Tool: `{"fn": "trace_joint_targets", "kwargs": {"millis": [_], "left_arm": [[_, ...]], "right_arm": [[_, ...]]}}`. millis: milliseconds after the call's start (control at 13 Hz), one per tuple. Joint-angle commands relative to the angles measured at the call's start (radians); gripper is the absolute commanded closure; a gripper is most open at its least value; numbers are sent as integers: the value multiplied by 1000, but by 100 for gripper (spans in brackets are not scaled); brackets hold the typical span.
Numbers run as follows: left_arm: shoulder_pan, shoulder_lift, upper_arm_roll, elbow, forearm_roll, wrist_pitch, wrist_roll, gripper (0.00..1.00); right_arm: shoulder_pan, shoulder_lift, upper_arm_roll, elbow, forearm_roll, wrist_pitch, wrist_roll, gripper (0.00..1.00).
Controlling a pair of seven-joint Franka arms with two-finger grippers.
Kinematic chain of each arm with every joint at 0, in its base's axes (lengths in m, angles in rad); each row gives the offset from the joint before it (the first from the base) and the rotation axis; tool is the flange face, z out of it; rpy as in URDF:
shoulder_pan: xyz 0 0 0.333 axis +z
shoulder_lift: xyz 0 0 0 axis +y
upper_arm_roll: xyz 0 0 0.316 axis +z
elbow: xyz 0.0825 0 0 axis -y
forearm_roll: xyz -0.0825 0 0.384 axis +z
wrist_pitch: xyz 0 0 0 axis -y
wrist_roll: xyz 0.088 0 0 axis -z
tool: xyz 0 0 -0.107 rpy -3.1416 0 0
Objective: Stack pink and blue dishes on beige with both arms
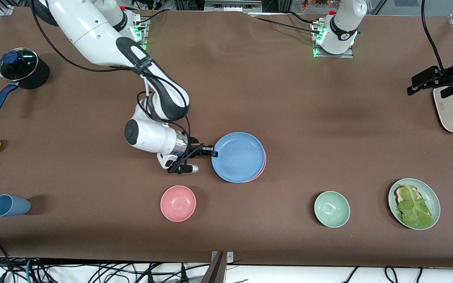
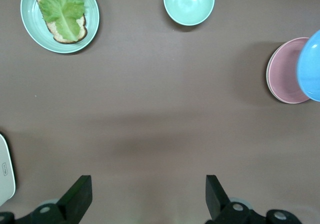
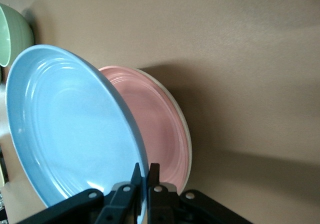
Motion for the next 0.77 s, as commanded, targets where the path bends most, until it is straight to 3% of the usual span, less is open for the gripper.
{"fn": "trace_joint_targets", "kwargs": {"millis": [0, 385, 462, 538, 615, 692], "left_arm": [[-16, 6, 7, 16, 26, -5, -22, 0], [-10, 10, 5, 19, 25, -5, -15, 0], [-10, 10, 5, 20, 25, -5, -13, 0], [-11, 10, 4, 21, 23, -5, -13, 0], [-11, 10, 4, 21, 23, -5, -12, 0], [-11, 10, 4, 21, 19, -5, -10, 0]], "right_arm": [[35, 59, -3, 43, 15, 79, 11, 100], [49, 82, -6, 43, 6, 105, 9, 100], [47, 82, -6, 43, 5, 105, 11, 77], [47, 82, -9, 43, 3, 105, 8, 26], [47, 80, -9, 43, 0, 105, 2, 0], [47, 76, -9, 43, 0, 104, 3, 0]]}}
